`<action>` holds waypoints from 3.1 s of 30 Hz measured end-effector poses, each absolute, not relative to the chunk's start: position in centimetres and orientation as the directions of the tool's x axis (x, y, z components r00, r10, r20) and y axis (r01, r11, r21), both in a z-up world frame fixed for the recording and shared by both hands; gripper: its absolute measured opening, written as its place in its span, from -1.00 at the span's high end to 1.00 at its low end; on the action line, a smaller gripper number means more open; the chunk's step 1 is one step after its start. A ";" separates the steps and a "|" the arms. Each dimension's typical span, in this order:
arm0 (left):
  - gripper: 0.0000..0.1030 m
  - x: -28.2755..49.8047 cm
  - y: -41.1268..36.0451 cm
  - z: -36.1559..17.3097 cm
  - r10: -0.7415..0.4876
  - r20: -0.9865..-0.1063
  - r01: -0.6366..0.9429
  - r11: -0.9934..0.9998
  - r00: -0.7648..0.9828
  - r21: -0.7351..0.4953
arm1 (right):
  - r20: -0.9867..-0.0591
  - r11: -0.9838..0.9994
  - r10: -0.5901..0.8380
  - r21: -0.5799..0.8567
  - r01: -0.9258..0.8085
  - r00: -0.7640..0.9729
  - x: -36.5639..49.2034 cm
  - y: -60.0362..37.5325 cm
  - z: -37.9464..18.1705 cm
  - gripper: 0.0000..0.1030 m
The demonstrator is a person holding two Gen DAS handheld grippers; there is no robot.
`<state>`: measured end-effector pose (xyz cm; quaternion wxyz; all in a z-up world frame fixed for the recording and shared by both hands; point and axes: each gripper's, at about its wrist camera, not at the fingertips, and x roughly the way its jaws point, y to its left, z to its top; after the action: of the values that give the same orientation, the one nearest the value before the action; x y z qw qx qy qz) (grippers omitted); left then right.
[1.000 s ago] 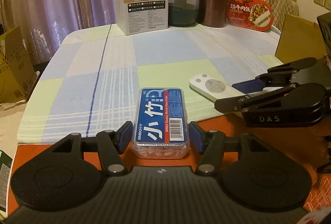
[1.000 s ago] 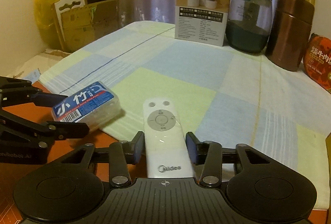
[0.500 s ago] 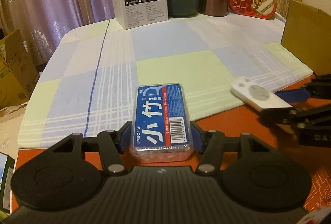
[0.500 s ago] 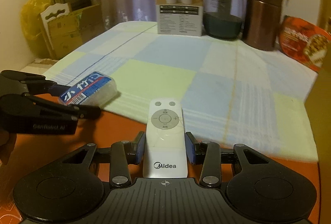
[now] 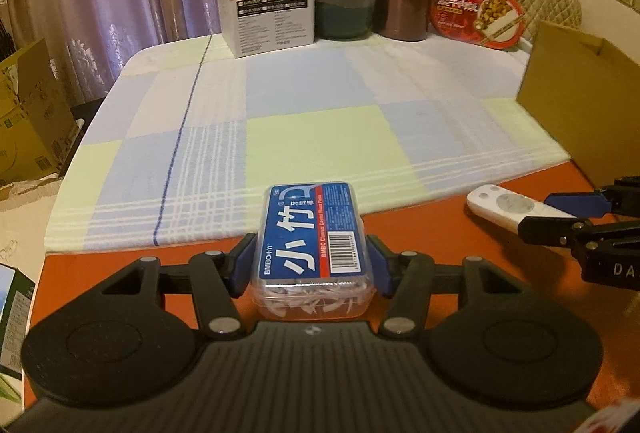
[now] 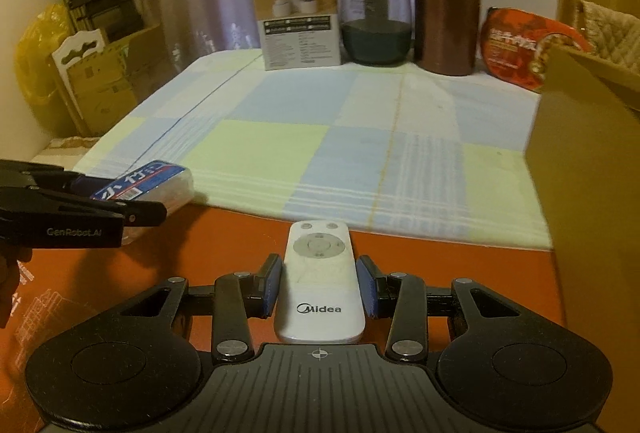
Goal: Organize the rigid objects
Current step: 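Grasp the white remote with the right tool while the left tool holds the toothpick box, then carry the toothpick box and remote into the cardboard box and release both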
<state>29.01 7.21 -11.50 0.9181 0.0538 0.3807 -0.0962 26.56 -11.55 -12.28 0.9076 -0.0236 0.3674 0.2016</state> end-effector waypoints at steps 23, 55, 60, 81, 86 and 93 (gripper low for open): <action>-0.02 20.7 -0.8 -2.7 -0.227 -0.655 0.255 0.965 0.721 -0.053 | -0.559 0.939 0.329 0.110 -0.325 0.761 18.7 -18.2 -1.1 0.27; -0.02 17.6 -19.4 5.2 -0.438 -0.582 0.505 0.862 0.685 -0.055 | -0.512 0.991 0.120 0.111 -0.072 0.851 14.9 -37.1 6.2 0.27; -0.02 18.0 -21.8 4.3 -0.445 -0.603 0.529 0.847 0.662 -0.043 | -0.526 0.991 0.107 0.125 -0.048 0.844 14.8 -38.9 5.5 0.27; -0.02 19.6 -26.2 0.5 -0.433 -0.673 0.556 0.830 0.600 -0.038 | -0.583 0.989 0.106 0.149 -0.022 0.806 16.2 -42.0 2.5 0.27; -0.02 20.1 -26.4 0.0 -0.427 -0.683 0.554 0.831 0.592 -0.040 | -0.590 0.988 0.109 0.152 -0.023 0.800 16.5 -42.3 2.0 0.27; -0.02 20.7 -26.8 -0.8 -0.420 -0.696 0.552 0.833 0.583 -0.040 | -0.600 0.988 0.110 0.156 -0.019 0.792 16.7 -42.6 1.4 0.27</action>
<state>20.67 -26.82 -0.75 0.8850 0.0904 0.3651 -0.2744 16.74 -42.57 1.38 0.9440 0.0710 0.3204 0.0344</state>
